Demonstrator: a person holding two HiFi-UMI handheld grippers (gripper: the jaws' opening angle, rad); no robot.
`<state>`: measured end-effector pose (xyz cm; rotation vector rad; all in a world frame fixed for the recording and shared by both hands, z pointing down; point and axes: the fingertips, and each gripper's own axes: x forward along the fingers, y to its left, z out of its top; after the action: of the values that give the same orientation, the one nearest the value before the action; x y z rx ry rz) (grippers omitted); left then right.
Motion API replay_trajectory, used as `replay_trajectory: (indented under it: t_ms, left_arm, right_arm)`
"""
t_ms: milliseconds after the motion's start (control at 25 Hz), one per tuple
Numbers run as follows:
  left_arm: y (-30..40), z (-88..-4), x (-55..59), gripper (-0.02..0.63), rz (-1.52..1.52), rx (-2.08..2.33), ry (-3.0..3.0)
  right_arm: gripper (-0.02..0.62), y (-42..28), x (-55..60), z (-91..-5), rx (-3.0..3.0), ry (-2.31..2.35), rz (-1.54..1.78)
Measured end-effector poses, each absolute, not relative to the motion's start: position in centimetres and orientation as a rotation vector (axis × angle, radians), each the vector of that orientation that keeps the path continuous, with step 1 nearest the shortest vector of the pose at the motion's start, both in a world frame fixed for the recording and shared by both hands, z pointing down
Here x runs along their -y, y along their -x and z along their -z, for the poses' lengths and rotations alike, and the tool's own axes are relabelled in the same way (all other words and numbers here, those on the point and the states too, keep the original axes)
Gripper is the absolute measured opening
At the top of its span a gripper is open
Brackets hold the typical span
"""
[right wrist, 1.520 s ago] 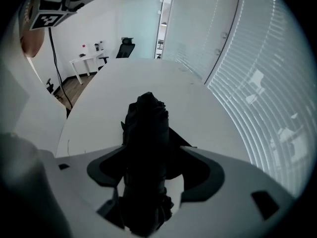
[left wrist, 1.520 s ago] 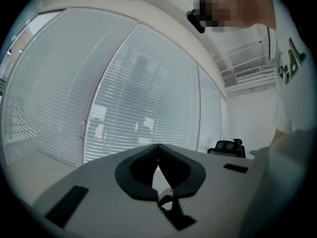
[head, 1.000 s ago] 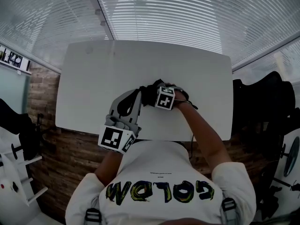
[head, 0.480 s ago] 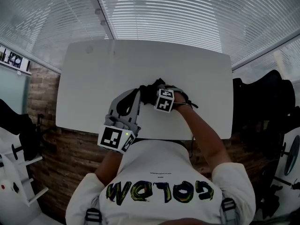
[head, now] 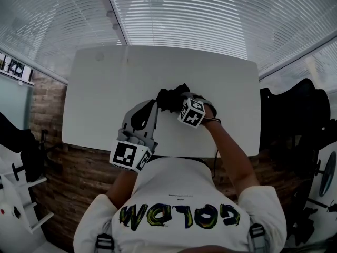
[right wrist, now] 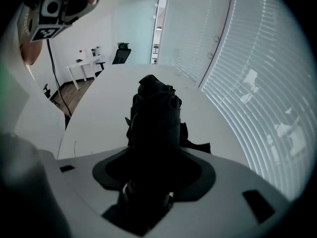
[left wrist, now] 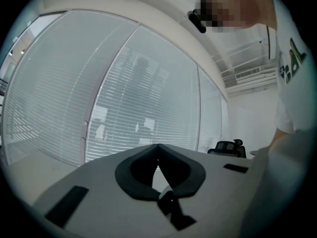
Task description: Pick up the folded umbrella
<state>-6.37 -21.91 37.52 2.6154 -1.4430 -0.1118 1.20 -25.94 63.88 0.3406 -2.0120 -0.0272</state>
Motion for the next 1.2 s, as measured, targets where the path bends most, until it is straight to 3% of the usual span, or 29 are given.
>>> replay_trajectory:
  t_ms: [1200]
  left_arm:
    - [5.7, -36.6, 22.8, 0.009, 0.129, 1.431, -2.64]
  right_arm:
    - [0.233, -4.5, 25.1, -41.5, 2.641, -0.98, 0.016]
